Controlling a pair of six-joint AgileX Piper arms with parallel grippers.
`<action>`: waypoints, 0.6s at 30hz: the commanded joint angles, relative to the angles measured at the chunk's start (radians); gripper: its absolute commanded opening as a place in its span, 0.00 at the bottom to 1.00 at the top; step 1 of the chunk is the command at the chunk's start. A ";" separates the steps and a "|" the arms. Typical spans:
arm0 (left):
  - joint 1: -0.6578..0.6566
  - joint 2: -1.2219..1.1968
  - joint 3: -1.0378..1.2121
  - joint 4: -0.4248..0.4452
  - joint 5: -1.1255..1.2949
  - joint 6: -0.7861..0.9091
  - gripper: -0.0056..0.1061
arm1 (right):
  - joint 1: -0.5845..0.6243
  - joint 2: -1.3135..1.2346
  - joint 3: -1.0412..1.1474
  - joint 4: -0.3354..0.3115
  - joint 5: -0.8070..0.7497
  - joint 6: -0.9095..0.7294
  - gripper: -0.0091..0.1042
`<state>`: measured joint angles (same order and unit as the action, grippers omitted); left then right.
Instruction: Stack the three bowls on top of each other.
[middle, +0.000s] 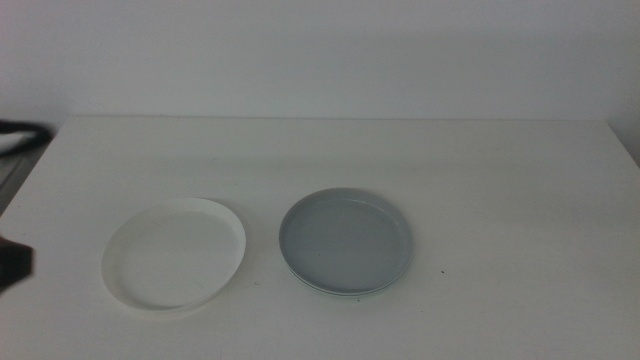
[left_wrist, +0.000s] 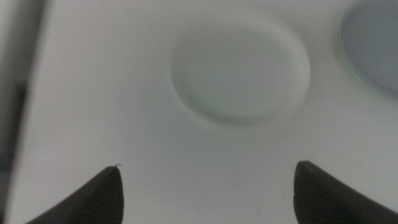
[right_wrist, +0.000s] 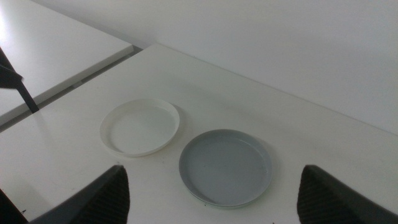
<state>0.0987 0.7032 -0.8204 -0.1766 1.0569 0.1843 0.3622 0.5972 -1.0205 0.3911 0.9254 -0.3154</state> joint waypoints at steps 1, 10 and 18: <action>0.003 0.109 -0.039 -0.028 0.100 -0.006 0.89 | -0.004 -0.003 0.002 0.004 -0.005 -0.007 0.86; 0.003 0.474 -0.055 0.033 -0.156 -0.113 0.89 | -0.004 -0.003 0.002 0.004 -0.005 -0.007 0.86; 0.013 0.829 -0.219 0.081 -0.225 -0.010 0.89 | -0.004 -0.003 0.002 0.004 -0.005 -0.004 0.86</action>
<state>0.1085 1.4696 -1.0099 -0.1026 0.8540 0.1427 0.3622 0.5972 -1.0205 0.3932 0.9254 -0.3154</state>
